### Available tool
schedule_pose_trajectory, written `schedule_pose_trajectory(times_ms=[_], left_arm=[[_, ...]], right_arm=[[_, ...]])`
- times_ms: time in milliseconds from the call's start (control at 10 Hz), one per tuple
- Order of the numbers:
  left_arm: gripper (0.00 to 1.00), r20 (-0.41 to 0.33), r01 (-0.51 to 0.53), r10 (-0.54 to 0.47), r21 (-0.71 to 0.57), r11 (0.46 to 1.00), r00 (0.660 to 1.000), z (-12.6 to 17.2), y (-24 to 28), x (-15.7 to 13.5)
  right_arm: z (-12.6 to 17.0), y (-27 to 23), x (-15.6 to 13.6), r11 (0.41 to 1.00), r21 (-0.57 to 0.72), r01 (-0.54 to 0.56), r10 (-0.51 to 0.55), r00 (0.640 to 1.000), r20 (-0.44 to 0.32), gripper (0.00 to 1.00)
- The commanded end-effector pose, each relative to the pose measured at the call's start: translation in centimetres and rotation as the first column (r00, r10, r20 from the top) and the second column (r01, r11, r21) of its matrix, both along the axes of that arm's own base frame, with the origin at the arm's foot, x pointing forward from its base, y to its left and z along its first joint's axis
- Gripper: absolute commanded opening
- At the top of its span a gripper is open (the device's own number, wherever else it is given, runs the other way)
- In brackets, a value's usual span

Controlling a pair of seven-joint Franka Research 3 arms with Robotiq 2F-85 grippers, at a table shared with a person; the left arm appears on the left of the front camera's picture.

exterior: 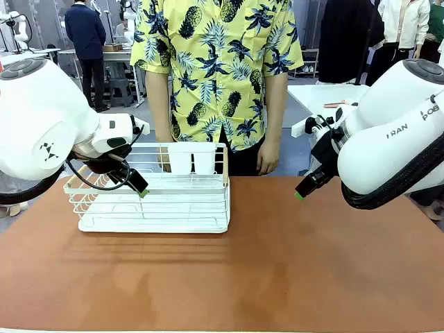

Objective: Clean the table.
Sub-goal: Pick up the Lint Roller when the human hands it over.

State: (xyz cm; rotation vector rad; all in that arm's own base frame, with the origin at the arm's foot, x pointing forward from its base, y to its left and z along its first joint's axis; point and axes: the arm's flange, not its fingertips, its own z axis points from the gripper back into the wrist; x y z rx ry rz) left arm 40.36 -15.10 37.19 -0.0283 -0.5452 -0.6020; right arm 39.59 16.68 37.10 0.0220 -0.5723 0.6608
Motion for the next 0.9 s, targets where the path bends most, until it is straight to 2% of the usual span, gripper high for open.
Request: schedule_pose_trajectory(times_ms=[0, 800], left_arm=[[1.00, 0.000, 0.000, 0.000, 0.000, 1.000, 1.000, 0.00, -0.02, -0.01], [1.00, 0.000, 0.000, 0.000, 0.000, 1.000, 1.000, 0.00, -0.02, -0.01]], right_arm=[[0.00, 0.00, 0.00, 1.000, 0.000, 0.000, 0.000, 1.000, 0.000, 1.00], [0.00, 0.00, 0.00, 1.000, 0.000, 0.000, 0.000, 1.000, 0.000, 1.00]])
